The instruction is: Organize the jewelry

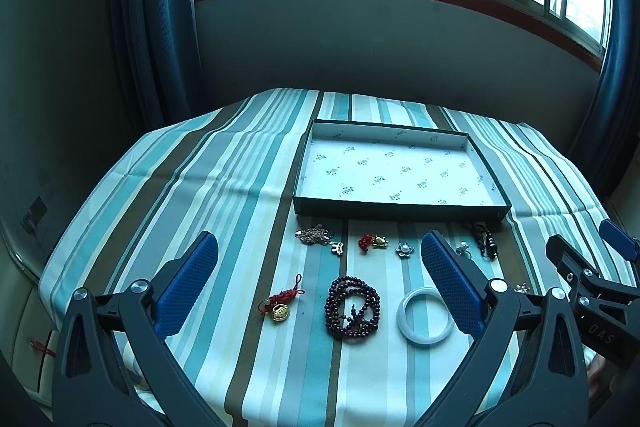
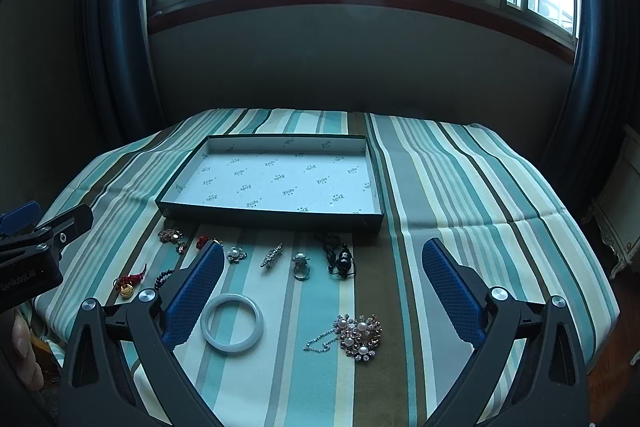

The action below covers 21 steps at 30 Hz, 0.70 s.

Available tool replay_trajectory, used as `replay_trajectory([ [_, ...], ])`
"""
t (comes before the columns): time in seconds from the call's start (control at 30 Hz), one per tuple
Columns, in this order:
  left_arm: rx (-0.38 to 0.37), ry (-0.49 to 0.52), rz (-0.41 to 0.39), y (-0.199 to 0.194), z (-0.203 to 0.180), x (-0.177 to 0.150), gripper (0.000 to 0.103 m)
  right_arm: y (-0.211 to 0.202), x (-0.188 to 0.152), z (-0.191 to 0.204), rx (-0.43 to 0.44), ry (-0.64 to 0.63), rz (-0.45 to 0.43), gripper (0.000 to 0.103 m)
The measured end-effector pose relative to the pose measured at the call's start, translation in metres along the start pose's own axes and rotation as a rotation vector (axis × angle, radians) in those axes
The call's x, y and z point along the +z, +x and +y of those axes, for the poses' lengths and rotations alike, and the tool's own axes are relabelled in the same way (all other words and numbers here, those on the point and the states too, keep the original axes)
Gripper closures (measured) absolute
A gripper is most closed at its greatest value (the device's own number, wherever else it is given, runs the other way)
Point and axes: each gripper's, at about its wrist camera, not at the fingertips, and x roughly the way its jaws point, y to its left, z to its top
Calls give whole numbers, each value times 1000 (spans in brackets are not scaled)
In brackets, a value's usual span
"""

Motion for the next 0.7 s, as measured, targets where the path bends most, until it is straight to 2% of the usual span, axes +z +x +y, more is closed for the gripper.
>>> replay_trajectory([
  [0.7,-1,1,2,0,-1,-3,2,0,-1,1,-1,1,0,4],
])
